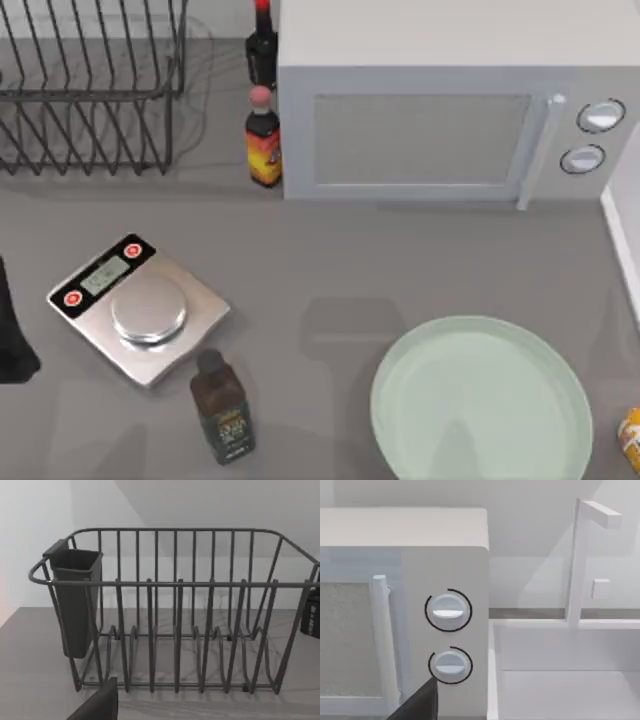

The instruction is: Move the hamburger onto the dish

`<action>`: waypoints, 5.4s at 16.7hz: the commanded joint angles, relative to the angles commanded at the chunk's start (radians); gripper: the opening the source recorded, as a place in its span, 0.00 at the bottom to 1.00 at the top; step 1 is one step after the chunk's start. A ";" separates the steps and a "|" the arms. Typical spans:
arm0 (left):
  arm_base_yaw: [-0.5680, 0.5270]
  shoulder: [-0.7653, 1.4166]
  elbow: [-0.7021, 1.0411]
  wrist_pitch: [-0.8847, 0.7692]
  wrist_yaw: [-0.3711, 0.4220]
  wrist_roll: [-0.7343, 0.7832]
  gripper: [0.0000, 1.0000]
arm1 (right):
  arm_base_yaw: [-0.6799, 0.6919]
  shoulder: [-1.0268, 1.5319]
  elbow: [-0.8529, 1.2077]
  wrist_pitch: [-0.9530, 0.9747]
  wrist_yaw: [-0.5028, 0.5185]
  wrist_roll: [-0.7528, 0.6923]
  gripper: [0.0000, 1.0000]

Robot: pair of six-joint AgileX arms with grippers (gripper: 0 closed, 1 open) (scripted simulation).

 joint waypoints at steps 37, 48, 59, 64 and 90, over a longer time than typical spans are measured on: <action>0.000 0.000 0.000 0.000 0.000 0.000 1.00 | 0.239 1.463 0.612 -0.707 0.004 0.127 1.00; 0.000 0.000 0.000 0.000 0.000 0.000 1.00 | 0.241 1.535 0.546 -0.579 0.004 0.130 0.77; 0.000 0.000 0.000 0.000 0.000 0.000 1.00 | 0.241 1.535 0.546 -0.579 0.004 0.130 0.00; 0.000 0.000 0.000 0.000 0.000 0.000 1.00 | 0.241 1.535 0.546 -0.579 0.004 0.130 0.00; 0.000 0.000 0.000 0.000 0.000 0.000 1.00 | 0.281 1.340 0.928 -1.153 0.003 -0.030 0.00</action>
